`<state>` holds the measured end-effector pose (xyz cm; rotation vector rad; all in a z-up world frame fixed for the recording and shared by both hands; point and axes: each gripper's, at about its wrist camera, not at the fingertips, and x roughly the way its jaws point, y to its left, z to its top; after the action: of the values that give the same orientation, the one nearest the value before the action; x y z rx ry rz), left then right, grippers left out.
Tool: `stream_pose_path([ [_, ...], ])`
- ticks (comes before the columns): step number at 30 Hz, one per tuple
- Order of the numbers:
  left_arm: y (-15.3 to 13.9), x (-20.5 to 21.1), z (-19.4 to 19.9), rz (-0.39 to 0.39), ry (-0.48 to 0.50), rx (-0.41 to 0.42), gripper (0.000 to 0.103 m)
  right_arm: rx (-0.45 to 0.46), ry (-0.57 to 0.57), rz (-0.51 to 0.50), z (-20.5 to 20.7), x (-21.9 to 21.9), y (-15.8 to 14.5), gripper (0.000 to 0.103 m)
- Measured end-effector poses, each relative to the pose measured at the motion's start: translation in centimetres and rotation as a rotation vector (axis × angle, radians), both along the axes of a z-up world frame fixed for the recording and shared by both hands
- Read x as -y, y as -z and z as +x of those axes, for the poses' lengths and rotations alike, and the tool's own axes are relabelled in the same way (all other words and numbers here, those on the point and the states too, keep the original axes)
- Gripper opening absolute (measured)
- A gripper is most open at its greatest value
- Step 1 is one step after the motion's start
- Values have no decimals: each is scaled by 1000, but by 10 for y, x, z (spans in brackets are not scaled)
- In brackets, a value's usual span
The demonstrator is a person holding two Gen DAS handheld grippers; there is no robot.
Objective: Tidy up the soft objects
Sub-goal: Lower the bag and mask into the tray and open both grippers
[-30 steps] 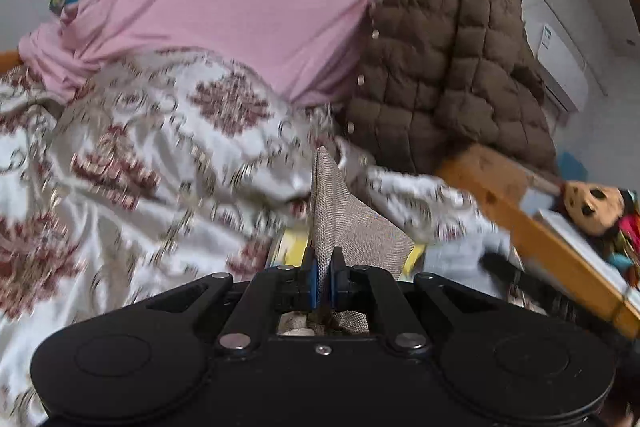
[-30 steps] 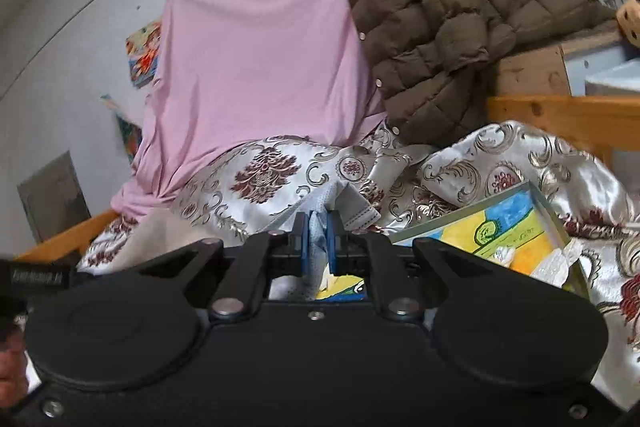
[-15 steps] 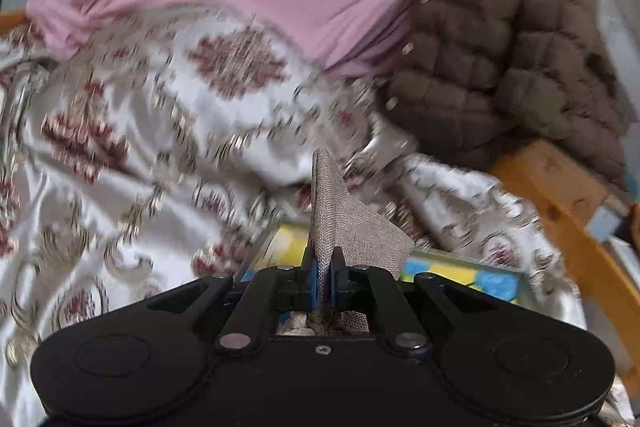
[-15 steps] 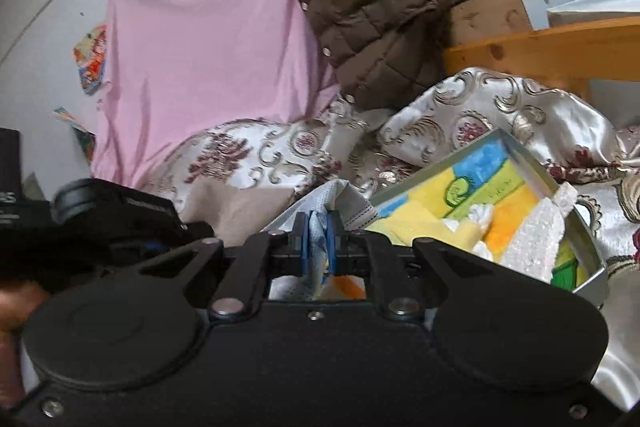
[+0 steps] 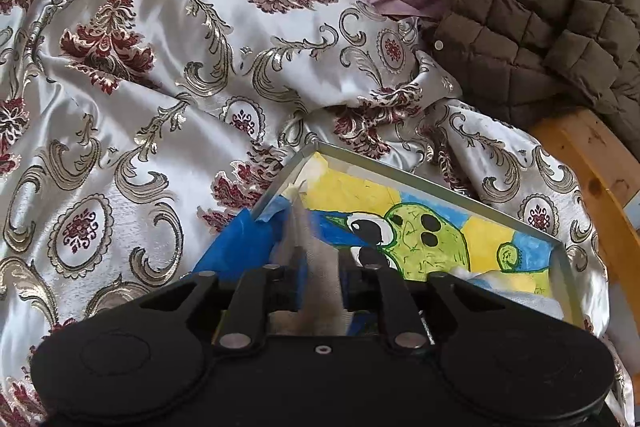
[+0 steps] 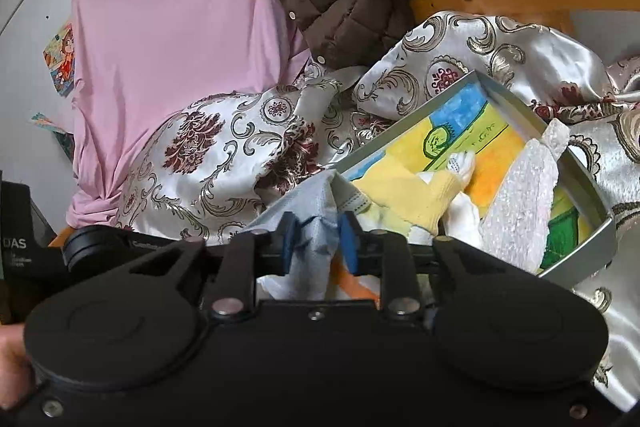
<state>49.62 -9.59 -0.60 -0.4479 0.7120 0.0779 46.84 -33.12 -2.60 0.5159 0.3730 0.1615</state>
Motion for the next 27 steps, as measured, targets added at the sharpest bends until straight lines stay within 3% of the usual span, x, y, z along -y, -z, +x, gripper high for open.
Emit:
stream_pose_path([
  [4,-7,1,-4,-4,-1,0,24,3,6,15,0,6,0,30],
  [9,-18,5,-16,9,-9,22,37,27,8,26,-8,10,-11,46],
  [12,-25,7,-32,4,-22,47,54,47,9,19,-17,13,-20,60],
  [16,-37,6,-53,-19,-28,93,65,84,16,8,-31,17,-32,81],
  [20,-51,3,-86,-12,-38,162,86,130,12,20,-48,23,-44,100],
  [23,-56,-5,-115,-10,-55,200,95,146,4,45,-62,32,-52,102],
  [27,-60,-17,-150,-19,-56,230,101,171,0,39,-84,39,-67,102],
])
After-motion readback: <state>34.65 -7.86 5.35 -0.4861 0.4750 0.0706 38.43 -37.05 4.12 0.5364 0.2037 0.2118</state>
